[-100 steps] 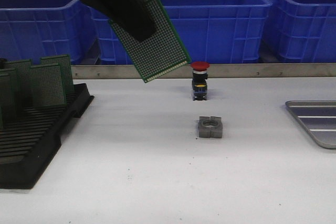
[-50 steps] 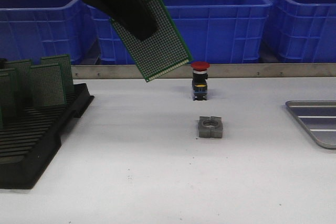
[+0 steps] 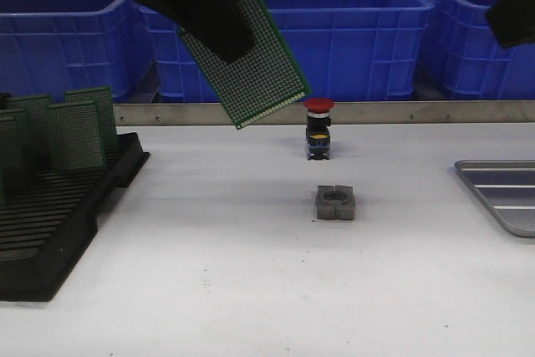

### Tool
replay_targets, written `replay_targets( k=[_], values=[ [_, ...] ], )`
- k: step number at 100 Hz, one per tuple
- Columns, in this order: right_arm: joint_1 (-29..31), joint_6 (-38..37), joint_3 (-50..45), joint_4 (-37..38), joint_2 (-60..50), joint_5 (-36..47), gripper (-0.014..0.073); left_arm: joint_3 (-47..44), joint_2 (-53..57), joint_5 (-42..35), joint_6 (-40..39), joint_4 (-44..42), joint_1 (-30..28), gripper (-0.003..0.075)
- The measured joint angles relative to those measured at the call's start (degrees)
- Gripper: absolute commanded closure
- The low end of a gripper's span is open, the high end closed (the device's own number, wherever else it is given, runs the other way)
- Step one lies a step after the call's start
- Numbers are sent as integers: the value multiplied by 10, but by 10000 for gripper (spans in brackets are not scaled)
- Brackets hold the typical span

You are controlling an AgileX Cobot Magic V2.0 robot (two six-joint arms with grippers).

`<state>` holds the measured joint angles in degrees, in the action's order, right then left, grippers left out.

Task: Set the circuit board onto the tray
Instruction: 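Reach the right gripper to the board and grasp its edge beside the left gripper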

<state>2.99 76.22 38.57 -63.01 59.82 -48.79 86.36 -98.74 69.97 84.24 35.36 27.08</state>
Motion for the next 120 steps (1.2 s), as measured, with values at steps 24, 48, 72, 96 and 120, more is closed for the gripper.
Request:
replay_targets(
  k=[24, 48, 72, 96, 120],
  values=[
    [-57, 139, 44, -76, 120, -24, 139, 0, 0, 0, 0, 0, 0, 739],
    [-144, 154, 103, -80, 214, -12, 139, 0, 0, 1, 0, 0, 0, 739],
    [-192, 156, 149, -81, 284, 1, 144, 0, 0, 1, 0, 0, 0, 739],
    [-209, 156, 161, -84, 310, 5, 441, 0, 0, 1, -1, 0, 0, 739],
    [-212, 167, 161, -81, 310, 3, 657, 0, 0, 2, -3, 0, 0, 734]
  ],
)
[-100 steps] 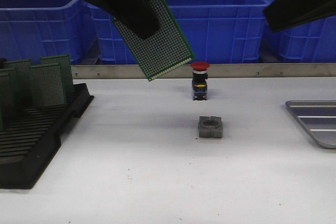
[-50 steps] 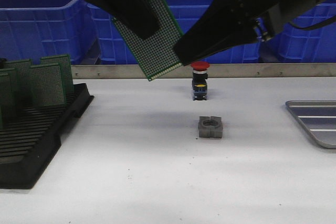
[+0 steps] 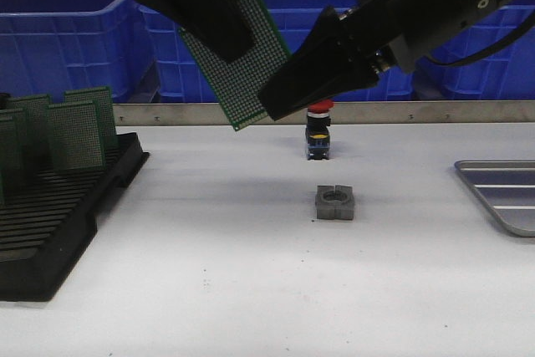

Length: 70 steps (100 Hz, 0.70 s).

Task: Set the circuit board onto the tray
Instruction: 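Reach the right gripper to the board and grasp its edge beside the left gripper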

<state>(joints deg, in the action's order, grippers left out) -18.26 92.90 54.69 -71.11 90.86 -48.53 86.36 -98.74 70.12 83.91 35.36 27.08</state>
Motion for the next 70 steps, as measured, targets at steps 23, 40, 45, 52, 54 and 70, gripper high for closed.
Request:
replay_targets(
  k=[23, 40, 45, 52, 54, 70],
  values=[
    [0, 4, 1, 0, 0, -9, 659, 0, 0, -4, 0, 1, 0, 437],
    [0, 0, 1, -1, 0, 1, 659, 0, 0, -2, 0, 1, 0, 191],
    [0, -1, 1, -1, 0, 2, 659, 0, 0, -2, 0, 2, 0, 192],
    [1, -3, 1, -1, 0, 2, 659, 0, 0, -2, 0, 2, 0, 195],
    [3, -4, 1, 1, 0, 2, 659, 0, 0, -2, 0, 2, 0, 195],
    [32, -49, 1, 48, -21, 2, 659, 0, 0, -1, 0, 2, 0, 195]
  ],
)
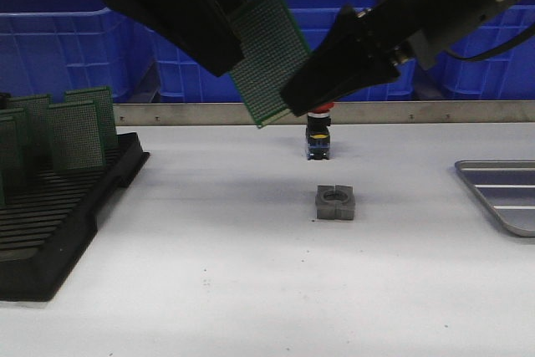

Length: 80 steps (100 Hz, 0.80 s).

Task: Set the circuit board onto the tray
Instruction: 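Reach the right gripper to the board and grasp its edge beside the left gripper, then open the left gripper and carry the board with the right gripper toward the tray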

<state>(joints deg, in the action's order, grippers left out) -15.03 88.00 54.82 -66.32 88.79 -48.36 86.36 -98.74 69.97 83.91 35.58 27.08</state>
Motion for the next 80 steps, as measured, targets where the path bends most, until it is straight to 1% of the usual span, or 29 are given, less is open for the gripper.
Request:
replay_targets(
  k=[16, 25, 32, 45, 58, 70, 80],
  values=[
    [61, -79, 0, 85, -41, -37, 659, 0, 0, -2, 0, 1, 0, 195],
    [114, -119, 0, 123, -59, -61, 659, 0, 0, 0, 0, 1, 0, 195],
    [160, -146, 0, 140, -67, -76, 659, 0, 0, 0, 0, 1, 0, 195],
    [253, -203, 0, 146, -60, -80, 659, 0, 0, 0, 0, 1, 0, 195],
    [333, -287, 0, 148, -21, -80, 659, 0, 0, 0, 0, 1, 0, 195],
    [375, -343, 0, 149, 31, -74, 659, 0, 0, 0, 0, 1, 0, 195],
    [387, -374, 0, 149, 74, -68, 659, 0, 0, 0, 0, 1, 0, 195]
  ],
)
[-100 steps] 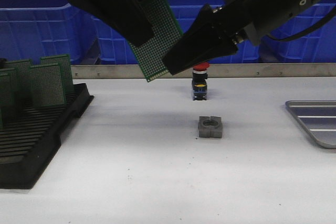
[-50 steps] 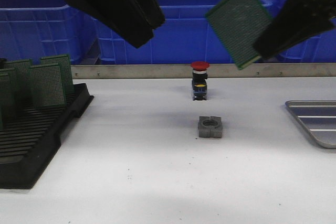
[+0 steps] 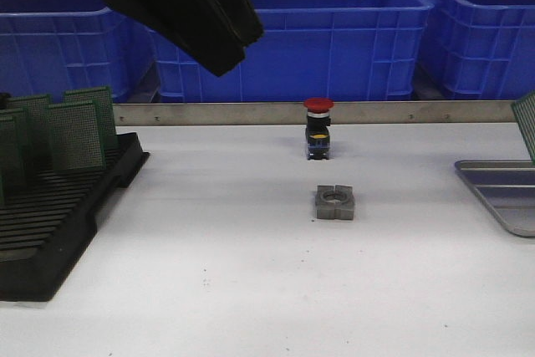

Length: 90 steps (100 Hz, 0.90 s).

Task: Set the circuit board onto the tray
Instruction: 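Open the left gripper and carry the board with the right gripper toward the tray, then lower the board flat onto the metal tray and open the right gripper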

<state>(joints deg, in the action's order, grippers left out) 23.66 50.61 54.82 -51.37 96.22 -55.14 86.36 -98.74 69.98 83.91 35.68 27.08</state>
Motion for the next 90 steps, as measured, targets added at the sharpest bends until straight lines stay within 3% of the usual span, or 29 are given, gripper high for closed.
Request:
replay_targets(
  k=[50, 64, 90],
  values=[
    [2, -23, 2, -42, 105, 48, 641, 0, 0, 0, 0, 0, 0, 195],
    [2, -24, 4, -44, 105, 54, 479, 0, 0, 0, 0, 0, 0, 195],
    [2, -24, 4, -44, 105, 62, 27, 0, 0, 0, 0, 0, 0, 195]
  ],
)
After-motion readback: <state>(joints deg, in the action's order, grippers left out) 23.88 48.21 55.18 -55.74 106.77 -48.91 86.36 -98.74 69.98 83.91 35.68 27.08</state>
